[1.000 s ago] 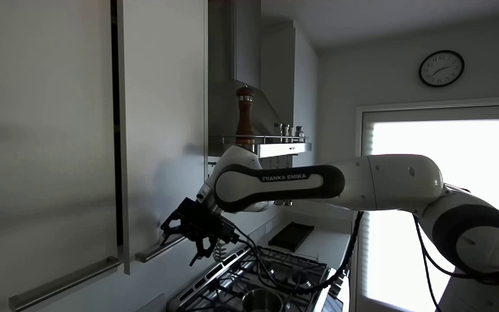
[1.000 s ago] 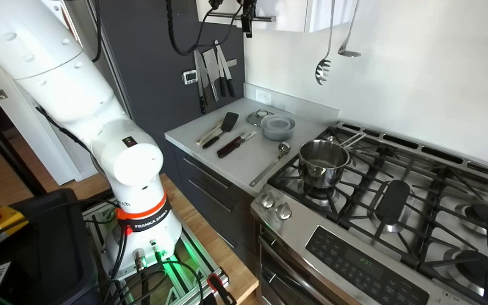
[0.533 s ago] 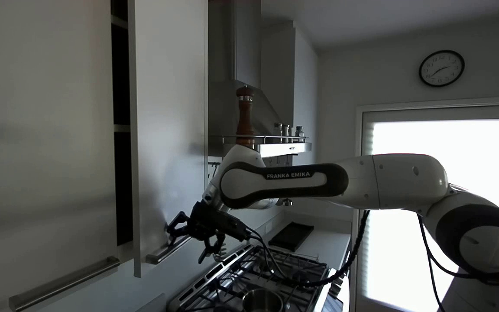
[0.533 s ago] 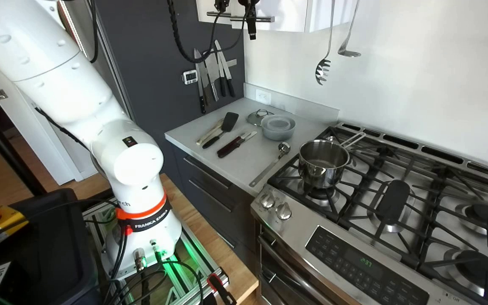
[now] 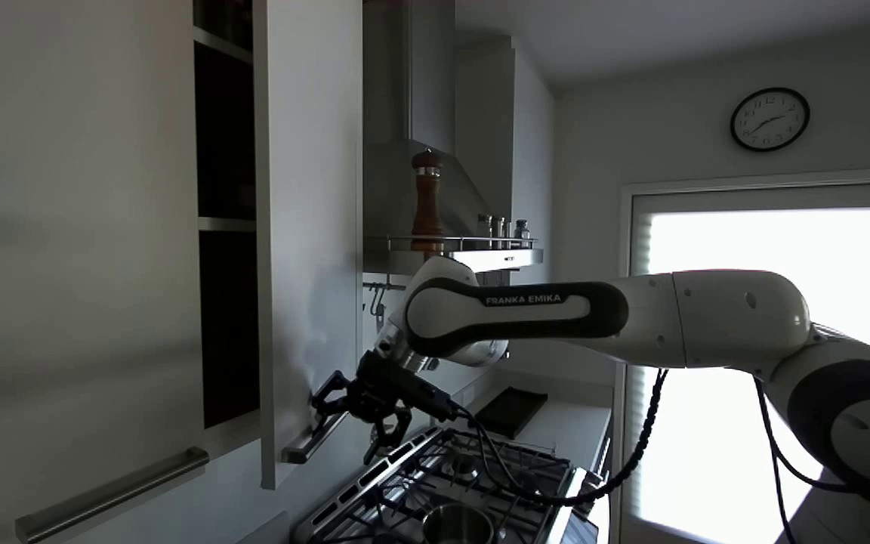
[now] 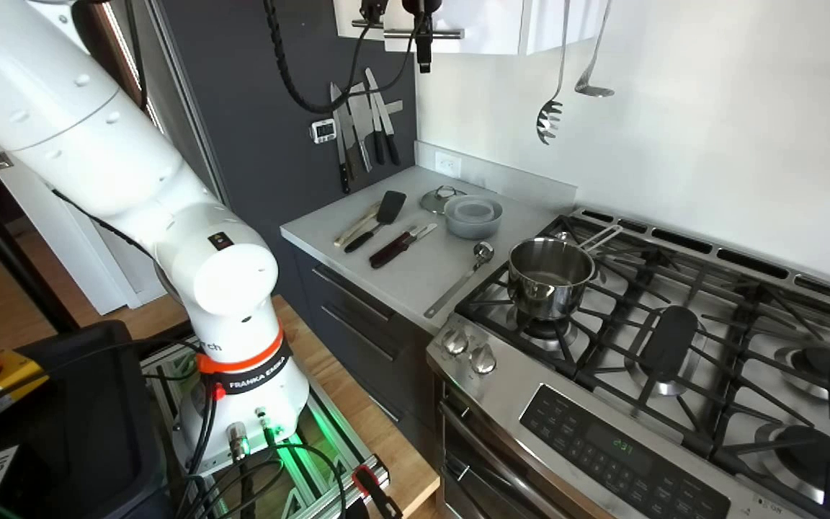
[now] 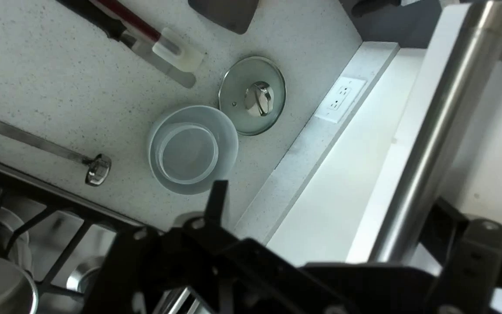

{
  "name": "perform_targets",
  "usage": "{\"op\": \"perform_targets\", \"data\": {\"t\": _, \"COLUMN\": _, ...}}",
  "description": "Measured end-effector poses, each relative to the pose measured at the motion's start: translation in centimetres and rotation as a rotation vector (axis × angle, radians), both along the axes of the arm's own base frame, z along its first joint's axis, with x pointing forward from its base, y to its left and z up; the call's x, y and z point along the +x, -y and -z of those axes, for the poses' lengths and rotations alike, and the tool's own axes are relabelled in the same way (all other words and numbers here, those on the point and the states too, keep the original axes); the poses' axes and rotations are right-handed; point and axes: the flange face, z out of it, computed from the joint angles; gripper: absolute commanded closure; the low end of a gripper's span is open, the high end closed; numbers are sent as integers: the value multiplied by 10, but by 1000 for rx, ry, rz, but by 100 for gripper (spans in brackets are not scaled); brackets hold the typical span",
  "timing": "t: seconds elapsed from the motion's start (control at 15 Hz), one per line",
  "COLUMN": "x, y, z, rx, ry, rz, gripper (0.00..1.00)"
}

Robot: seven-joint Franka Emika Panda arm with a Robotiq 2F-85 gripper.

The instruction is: Open the right cabinet door

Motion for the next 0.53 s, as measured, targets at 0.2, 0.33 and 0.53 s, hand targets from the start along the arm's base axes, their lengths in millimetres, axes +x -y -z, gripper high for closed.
{"op": "perform_targets", "data": {"t": 0.2, "x": -5, "y": 10, "z": 6, "rx": 67, "ry": -30, "rz": 38, "gripper": 0}}
{"op": "perform_targets", "data": {"t": 0.33, "x": -10, "y": 14, "z": 8, "rx": 90, "ry": -38, "rz": 54, "gripper": 0}}
{"op": "perform_targets", "data": {"t": 0.53, "x": -18, "y": 23, "z": 11, "rx": 100, "ry": -40, "rz": 72, "gripper": 0}}
